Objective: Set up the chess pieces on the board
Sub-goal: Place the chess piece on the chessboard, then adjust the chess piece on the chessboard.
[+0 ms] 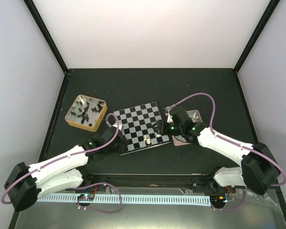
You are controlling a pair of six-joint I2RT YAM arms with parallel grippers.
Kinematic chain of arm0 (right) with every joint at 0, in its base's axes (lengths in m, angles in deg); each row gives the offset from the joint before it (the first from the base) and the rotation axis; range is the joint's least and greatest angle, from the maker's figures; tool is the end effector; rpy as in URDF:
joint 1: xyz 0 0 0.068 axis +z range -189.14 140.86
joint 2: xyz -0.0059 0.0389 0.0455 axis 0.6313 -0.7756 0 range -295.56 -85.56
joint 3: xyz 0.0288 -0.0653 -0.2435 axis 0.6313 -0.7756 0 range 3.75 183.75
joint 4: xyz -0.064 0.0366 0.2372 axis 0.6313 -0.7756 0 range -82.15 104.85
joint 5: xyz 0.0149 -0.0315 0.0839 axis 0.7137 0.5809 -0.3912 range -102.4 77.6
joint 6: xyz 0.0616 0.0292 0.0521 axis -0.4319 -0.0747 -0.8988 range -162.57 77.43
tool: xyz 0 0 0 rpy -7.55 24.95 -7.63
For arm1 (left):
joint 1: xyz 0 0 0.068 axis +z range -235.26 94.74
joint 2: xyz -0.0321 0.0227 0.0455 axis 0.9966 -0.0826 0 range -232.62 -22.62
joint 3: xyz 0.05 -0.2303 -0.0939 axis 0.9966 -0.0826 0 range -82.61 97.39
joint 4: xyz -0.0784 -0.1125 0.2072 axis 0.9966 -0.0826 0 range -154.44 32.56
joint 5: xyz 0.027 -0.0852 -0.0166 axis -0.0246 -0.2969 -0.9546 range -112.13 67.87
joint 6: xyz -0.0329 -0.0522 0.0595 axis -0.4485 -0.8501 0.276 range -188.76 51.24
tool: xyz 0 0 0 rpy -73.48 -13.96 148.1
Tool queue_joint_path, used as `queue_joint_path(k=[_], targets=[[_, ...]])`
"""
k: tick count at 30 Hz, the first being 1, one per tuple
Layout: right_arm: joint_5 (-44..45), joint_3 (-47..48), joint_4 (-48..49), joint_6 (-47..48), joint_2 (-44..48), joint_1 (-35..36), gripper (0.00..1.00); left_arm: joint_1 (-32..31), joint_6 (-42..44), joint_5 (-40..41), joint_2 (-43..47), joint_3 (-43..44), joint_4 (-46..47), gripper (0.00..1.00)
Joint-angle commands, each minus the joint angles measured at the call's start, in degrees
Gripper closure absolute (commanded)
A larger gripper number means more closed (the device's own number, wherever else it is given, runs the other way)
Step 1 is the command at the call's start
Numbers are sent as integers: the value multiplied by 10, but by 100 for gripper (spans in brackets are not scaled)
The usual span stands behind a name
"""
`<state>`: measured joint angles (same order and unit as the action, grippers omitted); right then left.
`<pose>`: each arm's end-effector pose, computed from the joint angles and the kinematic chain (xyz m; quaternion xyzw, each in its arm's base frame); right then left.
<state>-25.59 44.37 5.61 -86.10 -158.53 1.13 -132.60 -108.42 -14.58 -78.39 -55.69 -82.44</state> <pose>0.2071 0.1981 0.1762 -0.0213 0.9070 0.3500 0.2332 0.1440 -0.1417 0.1362 0.0431 0.9478 -0.1677 0.2677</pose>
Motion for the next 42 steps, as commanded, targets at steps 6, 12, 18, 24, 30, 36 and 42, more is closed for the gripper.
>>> queue_joint_path(k=[6, 12, 18, 24, 30, 36, 42], targets=[[131, 153, -181, 59, -111, 87, 46, 5, -7, 154, 154, 50, -29, 45], [181, 266, -267, 74, -212, 130, 49, 9, 13, 198, 252, 48, -48, 38], [227, 362, -359, 79, -298, 162, 57, 12, 25, 199, 306, 32, -63, 37], [231, 408, -408, 74, -351, 176, 68, 13, 26, 206, 336, 21, -88, 37], [215, 437, -432, 69, -396, 184, 68, 13, 21, 208, 372, 11, -97, 37], [211, 471, -440, 74, -432, 184, 69, 13, 19, 211, 381, 8, -99, 37], [201, 489, -438, 85, -452, 184, 80, 13, 19, 212, 379, 6, -100, 37]])
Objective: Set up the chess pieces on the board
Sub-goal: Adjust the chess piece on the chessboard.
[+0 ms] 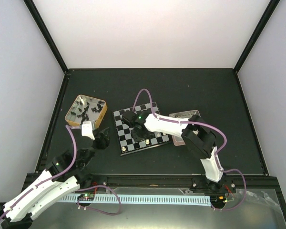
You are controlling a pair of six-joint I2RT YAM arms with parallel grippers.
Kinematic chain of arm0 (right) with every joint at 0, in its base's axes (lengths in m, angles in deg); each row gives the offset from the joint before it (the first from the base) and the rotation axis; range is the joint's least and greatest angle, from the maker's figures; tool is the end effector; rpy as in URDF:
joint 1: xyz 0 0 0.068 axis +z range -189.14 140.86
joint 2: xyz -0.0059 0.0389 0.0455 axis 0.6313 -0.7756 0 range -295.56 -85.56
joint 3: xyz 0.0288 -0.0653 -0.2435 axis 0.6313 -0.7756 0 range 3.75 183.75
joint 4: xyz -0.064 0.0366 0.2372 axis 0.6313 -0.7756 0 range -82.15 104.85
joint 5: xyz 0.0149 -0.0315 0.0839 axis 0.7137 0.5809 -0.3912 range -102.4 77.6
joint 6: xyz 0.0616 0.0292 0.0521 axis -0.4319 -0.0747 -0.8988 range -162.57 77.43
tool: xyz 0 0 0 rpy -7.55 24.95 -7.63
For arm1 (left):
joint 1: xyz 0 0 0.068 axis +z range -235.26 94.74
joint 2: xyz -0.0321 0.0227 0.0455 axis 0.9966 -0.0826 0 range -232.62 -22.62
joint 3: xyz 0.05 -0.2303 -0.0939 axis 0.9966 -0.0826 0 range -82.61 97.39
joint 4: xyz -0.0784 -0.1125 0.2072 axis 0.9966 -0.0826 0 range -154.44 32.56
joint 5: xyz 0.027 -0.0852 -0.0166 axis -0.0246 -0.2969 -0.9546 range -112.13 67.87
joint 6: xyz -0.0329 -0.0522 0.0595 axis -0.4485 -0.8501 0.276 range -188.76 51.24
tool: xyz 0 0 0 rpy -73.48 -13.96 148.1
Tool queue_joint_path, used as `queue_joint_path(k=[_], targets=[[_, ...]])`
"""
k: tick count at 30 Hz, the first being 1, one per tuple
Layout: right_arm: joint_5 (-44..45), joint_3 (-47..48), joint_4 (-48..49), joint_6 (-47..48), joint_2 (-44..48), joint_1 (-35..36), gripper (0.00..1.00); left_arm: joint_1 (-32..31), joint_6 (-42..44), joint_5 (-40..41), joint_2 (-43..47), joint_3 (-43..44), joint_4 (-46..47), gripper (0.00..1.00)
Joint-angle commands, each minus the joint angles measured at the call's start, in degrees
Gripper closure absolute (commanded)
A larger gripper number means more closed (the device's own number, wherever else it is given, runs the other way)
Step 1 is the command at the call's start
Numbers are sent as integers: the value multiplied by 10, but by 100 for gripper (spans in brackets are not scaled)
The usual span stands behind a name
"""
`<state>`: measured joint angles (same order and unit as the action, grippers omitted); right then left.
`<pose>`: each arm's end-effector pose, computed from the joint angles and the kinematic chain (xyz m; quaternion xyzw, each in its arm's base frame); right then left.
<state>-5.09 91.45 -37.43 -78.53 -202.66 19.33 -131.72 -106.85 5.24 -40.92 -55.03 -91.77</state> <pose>0.2087 0.3218 0.1225 -0.1897 0.9771 0.0100 0.0959 0.1177 -0.0735 0.2269 -0.0669 0.8267 -0.2032 0.5203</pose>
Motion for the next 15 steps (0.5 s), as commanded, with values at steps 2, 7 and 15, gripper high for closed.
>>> queue_joint_path(k=[2, 7, 15], targets=[[-11, 23, -5, 14, -15, 2, 82, 4, 2, 15, 5, -1, -7, 37], [-13, 24, 0, 28, -15, 2, 82, 4, 2, 17, 4, -1, -6, 37], [-36, 39, 4, 59, -22, 6, 81, 4, 2, 23, 4, -1, -7, 36]])
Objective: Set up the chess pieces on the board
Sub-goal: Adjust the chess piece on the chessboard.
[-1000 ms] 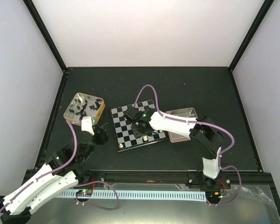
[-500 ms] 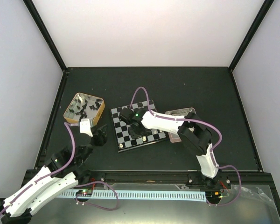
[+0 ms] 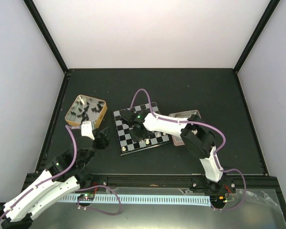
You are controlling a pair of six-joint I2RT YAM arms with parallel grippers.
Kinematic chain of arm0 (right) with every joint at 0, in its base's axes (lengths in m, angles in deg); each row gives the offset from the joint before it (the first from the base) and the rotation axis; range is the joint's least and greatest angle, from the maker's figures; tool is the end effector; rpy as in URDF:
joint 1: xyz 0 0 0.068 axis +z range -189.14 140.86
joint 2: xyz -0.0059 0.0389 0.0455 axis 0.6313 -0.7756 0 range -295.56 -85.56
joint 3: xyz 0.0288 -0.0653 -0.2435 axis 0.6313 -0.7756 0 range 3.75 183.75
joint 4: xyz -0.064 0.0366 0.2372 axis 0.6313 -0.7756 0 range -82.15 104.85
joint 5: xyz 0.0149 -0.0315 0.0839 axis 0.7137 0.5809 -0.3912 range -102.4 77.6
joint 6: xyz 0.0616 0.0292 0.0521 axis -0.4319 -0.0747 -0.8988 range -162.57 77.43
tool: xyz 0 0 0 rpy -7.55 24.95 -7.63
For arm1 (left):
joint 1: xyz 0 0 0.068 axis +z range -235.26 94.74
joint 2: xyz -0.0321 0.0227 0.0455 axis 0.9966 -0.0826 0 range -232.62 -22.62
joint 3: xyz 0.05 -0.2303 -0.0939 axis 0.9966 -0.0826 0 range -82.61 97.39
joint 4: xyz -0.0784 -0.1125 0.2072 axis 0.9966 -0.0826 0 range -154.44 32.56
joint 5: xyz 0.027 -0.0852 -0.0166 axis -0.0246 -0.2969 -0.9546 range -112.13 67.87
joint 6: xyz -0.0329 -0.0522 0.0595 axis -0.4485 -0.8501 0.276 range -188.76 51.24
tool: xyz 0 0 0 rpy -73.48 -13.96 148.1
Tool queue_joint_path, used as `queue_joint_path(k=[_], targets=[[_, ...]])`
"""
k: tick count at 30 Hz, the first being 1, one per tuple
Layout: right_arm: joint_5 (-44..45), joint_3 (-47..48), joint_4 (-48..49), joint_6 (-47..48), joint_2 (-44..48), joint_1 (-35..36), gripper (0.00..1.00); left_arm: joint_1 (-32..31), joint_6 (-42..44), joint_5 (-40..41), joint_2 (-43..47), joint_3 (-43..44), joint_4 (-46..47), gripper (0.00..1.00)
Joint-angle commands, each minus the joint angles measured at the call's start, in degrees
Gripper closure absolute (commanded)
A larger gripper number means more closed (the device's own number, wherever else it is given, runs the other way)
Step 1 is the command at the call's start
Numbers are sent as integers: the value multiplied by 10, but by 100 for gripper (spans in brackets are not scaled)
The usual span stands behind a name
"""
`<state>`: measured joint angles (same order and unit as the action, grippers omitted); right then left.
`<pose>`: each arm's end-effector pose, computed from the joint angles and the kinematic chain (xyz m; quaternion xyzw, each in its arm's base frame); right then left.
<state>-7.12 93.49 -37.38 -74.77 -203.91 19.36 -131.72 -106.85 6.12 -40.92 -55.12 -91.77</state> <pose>0.2103 0.3300 0.1232 -0.2229 0.9705 0.0245 0.0888 0.1181 -0.0725 0.2266 -0.0708 0.8259 -0.1974 0.5234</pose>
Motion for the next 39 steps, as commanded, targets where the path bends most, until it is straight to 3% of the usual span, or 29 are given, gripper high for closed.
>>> queue_joint_path(k=[1, 6, 16, 23, 31, 39], targets=[[-18, 22, 3, 23, -10, 8, 79, 4, 2, 15, 4, -1, -7, 36], [-18, 30, -17, 28, -15, 18, 70, 4, 1, 15, 4, -1, -7, 36], [12, 31, -47, -3, -25, 36, 69, 4, -1, 16, 7, -2, -9, 36], [19, 19, -18, -33, -22, 38, 71, 4, -1, 16, 10, -3, -10, 36], [10, 11, 33, -83, -21, 38, 56, 4, -2, 17, 11, -4, -10, 36], [42, -10, 54, -136, -15, 38, 58, 3, -3, 18, 13, -5, -9, 36]])
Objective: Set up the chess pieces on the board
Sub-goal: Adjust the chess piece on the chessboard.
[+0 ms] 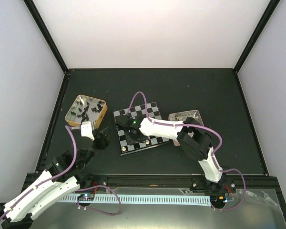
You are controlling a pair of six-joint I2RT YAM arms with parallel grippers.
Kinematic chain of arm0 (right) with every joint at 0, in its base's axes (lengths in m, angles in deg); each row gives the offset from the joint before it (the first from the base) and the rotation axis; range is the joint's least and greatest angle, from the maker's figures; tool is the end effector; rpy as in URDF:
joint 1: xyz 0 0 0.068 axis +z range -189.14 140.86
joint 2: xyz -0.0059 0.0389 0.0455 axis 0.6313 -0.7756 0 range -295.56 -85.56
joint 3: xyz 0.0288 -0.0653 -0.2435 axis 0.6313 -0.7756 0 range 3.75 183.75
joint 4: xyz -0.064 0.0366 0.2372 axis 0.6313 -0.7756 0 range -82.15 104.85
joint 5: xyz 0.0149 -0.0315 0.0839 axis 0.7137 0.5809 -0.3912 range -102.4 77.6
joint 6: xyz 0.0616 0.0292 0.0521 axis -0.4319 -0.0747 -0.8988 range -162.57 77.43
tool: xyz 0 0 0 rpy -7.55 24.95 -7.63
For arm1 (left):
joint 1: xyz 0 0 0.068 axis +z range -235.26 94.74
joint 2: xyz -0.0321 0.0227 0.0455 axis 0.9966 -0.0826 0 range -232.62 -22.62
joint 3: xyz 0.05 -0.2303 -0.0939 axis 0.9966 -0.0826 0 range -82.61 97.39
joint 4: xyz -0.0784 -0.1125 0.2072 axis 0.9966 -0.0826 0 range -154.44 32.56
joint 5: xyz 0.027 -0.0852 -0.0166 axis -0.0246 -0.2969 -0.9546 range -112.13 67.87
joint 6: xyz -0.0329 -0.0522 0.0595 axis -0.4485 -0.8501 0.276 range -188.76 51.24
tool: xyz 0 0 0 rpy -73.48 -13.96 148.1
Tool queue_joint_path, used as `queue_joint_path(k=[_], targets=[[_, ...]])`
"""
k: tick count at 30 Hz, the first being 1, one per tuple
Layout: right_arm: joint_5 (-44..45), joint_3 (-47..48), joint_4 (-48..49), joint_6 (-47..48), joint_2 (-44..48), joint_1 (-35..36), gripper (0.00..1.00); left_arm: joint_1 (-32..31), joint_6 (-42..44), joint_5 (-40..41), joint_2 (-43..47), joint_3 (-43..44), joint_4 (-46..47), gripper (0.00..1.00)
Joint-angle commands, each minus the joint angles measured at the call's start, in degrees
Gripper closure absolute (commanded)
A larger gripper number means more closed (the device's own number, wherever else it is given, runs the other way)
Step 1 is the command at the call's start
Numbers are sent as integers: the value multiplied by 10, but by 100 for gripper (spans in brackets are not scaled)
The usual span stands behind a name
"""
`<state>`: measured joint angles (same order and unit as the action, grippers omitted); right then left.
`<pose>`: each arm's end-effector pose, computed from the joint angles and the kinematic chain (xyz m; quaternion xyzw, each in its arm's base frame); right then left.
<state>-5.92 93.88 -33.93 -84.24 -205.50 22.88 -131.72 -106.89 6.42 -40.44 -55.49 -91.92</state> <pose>0.1959 0.3507 0.1163 -0.1700 0.9788 0.0434 0.1056 0.1176 -0.0715 0.2251 -0.0724 0.8256 -0.1955 0.5243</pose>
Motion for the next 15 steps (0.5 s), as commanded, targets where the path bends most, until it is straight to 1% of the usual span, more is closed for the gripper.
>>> queue_joint_path(k=[1, 5, 12, 15], targets=[[35, -14, 19, -45, 0, 2, 58, 4, -3, 15, 7, -1, -8, 36], [62, -12, 17, -57, -3, 1, 57, 4, -3, 15, 7, -1, -8, 36], [87, -21, 9, -66, 9, -2, 60, 4, -3, 15, 8, -1, -8, 36], [79, -21, 16, -57, 12, -1, 57, 4, -2, 15, 7, -1, -8, 36]])
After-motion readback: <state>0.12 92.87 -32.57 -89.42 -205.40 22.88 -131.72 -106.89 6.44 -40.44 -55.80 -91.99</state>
